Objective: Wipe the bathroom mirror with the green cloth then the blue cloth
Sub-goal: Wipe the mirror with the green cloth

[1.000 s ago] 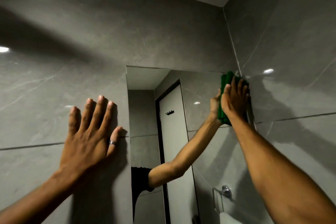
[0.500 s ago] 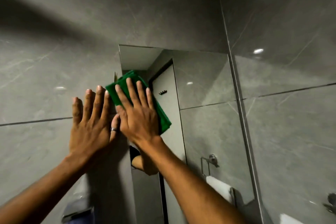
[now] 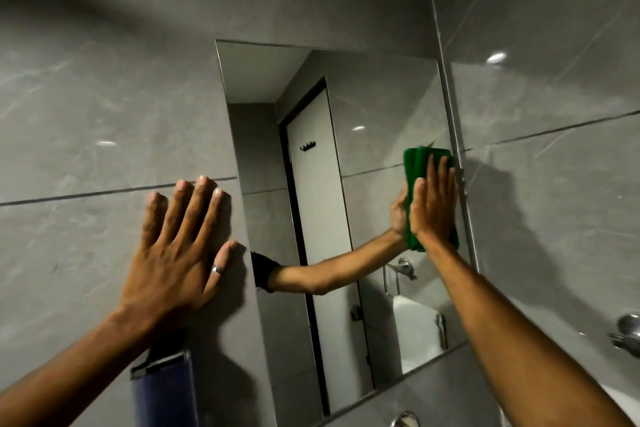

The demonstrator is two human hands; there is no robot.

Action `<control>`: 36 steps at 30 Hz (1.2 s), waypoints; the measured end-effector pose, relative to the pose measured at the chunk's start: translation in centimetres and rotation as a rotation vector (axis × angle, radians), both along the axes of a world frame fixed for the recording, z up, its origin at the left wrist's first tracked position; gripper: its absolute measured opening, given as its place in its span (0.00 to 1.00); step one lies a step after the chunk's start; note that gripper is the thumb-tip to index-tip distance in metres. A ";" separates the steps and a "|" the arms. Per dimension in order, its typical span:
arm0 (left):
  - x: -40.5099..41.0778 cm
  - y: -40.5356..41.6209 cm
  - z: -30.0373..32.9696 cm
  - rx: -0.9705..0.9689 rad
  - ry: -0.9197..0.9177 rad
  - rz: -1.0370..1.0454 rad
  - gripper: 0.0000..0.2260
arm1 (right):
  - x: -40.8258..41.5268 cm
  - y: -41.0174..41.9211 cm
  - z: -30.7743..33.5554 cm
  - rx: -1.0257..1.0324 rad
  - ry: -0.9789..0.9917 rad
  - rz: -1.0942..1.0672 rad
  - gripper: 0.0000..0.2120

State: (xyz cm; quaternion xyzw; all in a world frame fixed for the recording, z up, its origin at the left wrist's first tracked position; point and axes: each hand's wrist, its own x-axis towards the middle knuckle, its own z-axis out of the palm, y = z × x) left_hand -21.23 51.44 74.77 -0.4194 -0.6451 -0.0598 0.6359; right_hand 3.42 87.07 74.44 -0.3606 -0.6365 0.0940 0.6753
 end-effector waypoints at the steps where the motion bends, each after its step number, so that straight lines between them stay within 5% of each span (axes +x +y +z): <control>1: 0.0 0.0 -0.1 -0.003 -0.001 -0.001 0.37 | 0.4 0.6 -1.0 -0.072 0.050 -0.020 0.28; 8: 0.4 0.2 0.0 -0.009 -0.026 -0.004 0.37 | -3.6 -5.8 -7.4 -0.284 0.197 -0.025 0.28; 16: 0.2 0.3 0.0 -0.010 -0.031 -0.011 0.37 | -13.0 -19.5 -8.3 0.246 -0.163 0.013 0.29; 21: -0.3 -0.1 -0.1 -0.022 -0.010 -0.010 0.36 | -11.8 -18.7 -14.2 0.579 -0.426 0.079 0.30; 36: -0.2 0.2 -0.2 -0.010 -0.007 -0.037 0.37 | 1.4 0.9 -19.5 -0.170 0.130 -0.024 0.31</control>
